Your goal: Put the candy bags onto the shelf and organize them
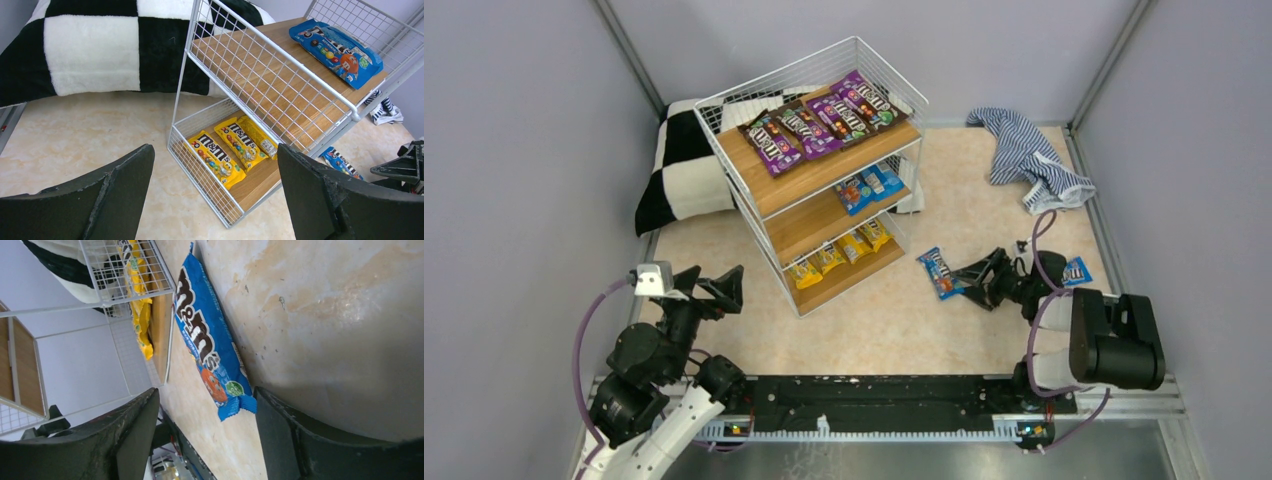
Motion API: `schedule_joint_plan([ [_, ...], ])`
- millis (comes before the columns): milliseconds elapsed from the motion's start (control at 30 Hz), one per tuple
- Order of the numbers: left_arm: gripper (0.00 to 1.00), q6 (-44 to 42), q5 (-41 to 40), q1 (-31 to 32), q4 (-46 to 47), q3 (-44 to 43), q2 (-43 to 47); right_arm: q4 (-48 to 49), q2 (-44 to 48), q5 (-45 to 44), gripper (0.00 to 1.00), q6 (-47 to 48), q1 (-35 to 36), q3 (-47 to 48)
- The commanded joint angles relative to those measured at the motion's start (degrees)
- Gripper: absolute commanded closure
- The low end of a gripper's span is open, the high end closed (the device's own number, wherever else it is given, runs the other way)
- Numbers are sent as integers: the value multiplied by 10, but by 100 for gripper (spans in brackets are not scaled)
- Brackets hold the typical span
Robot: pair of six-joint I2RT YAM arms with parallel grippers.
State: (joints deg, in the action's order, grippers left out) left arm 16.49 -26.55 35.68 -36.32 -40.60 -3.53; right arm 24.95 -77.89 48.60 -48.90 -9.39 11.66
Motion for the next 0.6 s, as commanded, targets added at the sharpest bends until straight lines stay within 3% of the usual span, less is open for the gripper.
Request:
schedule_joint_plan([
  [0, 1, -9, 0, -1, 27, 4, -9, 115, -46, -18, 37, -32, 17, -14],
  [167, 2, -9, -2, -2, 27, 4, -9, 200, -82, -38, 54, -63, 24, -25],
  [567, 1, -8, -4, -1, 26, 4, -20, 267, -126, -51, 87, -74, 27, -20],
])
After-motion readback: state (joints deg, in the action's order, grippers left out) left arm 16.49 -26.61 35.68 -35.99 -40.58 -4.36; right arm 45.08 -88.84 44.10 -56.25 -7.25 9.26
